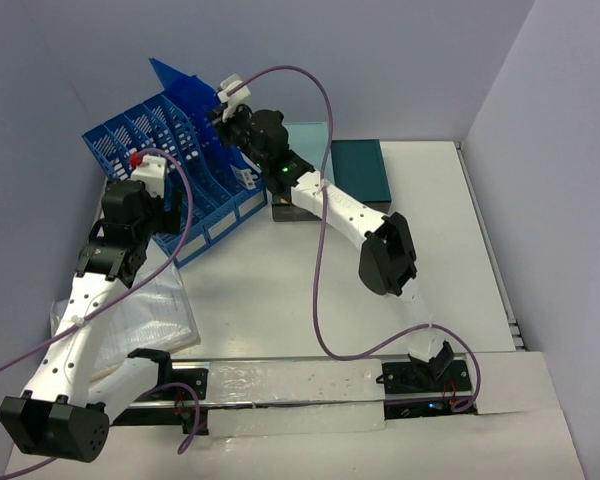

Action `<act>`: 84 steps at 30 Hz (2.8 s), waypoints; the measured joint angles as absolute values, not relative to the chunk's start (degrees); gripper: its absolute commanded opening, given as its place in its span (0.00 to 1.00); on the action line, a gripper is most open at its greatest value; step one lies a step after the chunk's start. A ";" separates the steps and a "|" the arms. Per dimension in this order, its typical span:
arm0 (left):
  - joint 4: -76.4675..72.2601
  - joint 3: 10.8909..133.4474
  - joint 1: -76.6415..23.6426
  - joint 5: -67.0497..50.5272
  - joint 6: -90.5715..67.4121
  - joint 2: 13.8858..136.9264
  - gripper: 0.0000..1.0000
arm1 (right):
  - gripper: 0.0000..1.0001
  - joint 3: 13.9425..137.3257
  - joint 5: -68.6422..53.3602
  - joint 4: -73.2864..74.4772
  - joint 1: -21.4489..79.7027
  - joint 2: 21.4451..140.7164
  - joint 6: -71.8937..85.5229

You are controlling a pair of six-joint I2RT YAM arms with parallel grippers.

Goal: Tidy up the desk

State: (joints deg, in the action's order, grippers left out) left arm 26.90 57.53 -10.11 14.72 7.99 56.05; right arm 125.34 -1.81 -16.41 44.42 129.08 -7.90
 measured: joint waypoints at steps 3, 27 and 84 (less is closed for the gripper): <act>26.96 57.34 -10.11 14.50 7.99 56.03 0.98 | 0.00 118.97 -1.98 -21.37 44.90 125.99 -8.40; 27.21 57.32 -10.07 14.13 8.58 55.92 0.98 | 0.00 109.11 2.05 -47.80 46.15 123.87 -4.78; 34.24 49.53 -9.79 11.60 9.58 42.40 0.99 | 0.83 74.55 -2.30 -11.22 71.95 113.07 30.12</act>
State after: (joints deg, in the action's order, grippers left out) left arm 34.24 49.53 -9.79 11.60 9.58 42.40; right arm 74.55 -2.30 -11.22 71.95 113.07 30.12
